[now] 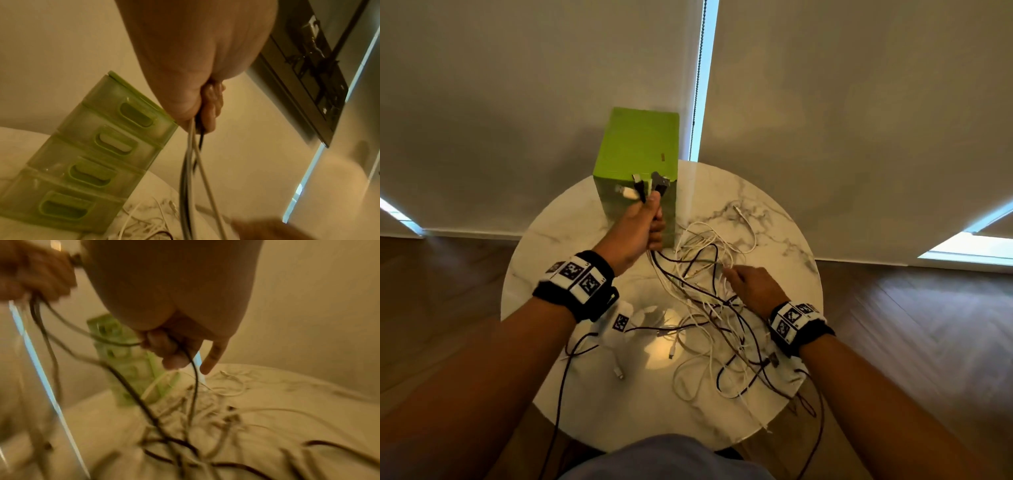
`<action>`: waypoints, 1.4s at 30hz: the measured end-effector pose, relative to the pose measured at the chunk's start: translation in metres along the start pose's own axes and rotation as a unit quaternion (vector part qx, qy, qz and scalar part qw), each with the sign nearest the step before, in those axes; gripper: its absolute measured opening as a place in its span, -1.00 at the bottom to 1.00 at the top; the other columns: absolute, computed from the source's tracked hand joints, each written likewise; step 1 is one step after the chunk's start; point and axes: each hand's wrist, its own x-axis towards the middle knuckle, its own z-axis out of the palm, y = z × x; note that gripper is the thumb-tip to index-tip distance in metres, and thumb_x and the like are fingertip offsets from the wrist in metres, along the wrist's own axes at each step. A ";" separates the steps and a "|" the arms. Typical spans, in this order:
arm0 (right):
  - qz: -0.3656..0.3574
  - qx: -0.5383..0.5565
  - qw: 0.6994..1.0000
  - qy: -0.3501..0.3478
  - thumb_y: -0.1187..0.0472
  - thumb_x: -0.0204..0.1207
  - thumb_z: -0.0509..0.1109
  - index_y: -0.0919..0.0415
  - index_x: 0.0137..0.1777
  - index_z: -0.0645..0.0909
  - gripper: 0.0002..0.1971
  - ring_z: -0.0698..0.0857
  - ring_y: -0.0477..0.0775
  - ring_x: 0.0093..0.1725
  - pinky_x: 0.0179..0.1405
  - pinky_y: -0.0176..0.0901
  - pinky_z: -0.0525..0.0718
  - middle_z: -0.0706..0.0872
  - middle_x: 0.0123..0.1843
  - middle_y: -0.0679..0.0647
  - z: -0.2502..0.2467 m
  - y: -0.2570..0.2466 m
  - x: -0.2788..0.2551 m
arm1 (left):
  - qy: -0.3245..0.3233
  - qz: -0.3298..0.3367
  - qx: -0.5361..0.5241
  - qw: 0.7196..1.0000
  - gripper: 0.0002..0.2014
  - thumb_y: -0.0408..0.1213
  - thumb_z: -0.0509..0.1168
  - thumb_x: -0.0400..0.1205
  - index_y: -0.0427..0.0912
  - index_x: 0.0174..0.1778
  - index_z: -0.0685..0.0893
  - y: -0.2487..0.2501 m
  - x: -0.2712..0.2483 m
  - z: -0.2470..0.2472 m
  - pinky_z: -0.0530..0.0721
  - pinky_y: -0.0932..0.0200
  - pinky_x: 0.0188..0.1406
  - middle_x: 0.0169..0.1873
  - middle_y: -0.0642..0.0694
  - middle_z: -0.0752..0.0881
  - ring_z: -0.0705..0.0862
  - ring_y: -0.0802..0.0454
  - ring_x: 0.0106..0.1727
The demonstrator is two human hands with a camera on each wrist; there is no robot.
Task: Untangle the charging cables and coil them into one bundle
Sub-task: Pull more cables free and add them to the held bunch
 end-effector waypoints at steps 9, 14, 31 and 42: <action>-0.128 0.174 0.974 0.066 -0.07 0.83 0.00 -0.01 -0.03 0.63 -0.60 0.65 -0.16 -0.24 -0.14 -0.05 0.61 0.68 -0.24 -0.18 -0.001 -0.093 0.001 | -0.007 -0.050 0.032 0.998 -0.49 0.07 -0.05 0.84 -0.14 0.01 0.74 -0.036 -0.008 0.032 0.48 0.25 -0.34 -0.17 -0.02 0.80 0.63 0.11 -0.24; -0.100 0.253 0.962 -0.020 -0.15 0.82 -0.01 0.19 -0.23 0.56 -0.44 0.59 -0.09 -0.41 -0.25 -0.17 0.54 0.62 -0.45 -0.05 0.009 -0.079 -0.011 | 0.037 -0.005 -0.124 0.992 -0.58 -0.01 -0.06 0.86 -0.12 -0.24 0.44 -0.021 -0.006 0.040 0.61 0.16 -0.31 -0.50 0.03 0.63 0.71 0.02 -0.35; 0.005 0.171 0.981 0.090 0.00 0.82 0.11 0.21 -0.18 0.54 -0.60 0.57 -0.06 -0.30 -0.29 -0.23 0.40 0.64 -0.28 0.07 0.019 -0.029 0.011 | 0.026 0.028 0.157 0.987 -0.69 0.13 0.04 0.80 0.03 0.10 0.58 -0.023 -0.002 -0.005 0.51 0.15 -0.19 -0.43 0.25 0.53 0.48 0.19 -0.32; -0.152 0.268 0.951 -0.002 0.02 0.84 0.08 -0.05 -0.10 0.56 -0.69 0.56 -0.23 -0.36 -0.23 -0.25 0.52 0.59 -0.34 -0.17 -0.008 -0.096 -0.001 | 0.006 -0.058 -0.072 0.996 -0.73 -0.17 0.16 0.82 -0.07 -0.22 0.47 -0.026 -0.009 0.020 0.24 0.18 -0.47 -0.49 0.01 0.36 0.31 0.12 -0.52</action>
